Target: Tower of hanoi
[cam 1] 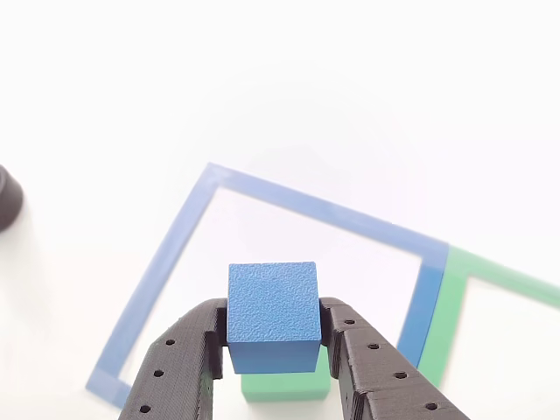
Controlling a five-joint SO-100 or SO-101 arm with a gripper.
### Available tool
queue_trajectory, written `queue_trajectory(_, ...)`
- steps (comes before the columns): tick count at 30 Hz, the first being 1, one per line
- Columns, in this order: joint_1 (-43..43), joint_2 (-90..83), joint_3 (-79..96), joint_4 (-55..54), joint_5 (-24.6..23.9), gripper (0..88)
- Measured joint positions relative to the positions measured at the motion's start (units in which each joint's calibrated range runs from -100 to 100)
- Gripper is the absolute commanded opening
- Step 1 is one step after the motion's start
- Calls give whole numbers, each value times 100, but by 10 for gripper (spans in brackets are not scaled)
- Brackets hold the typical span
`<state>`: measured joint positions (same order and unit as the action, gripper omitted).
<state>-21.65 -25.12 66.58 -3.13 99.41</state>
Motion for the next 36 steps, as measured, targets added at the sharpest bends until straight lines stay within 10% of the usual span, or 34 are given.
queue_trajectory(36, 156, 1849, 400, -2624, 0, 19)
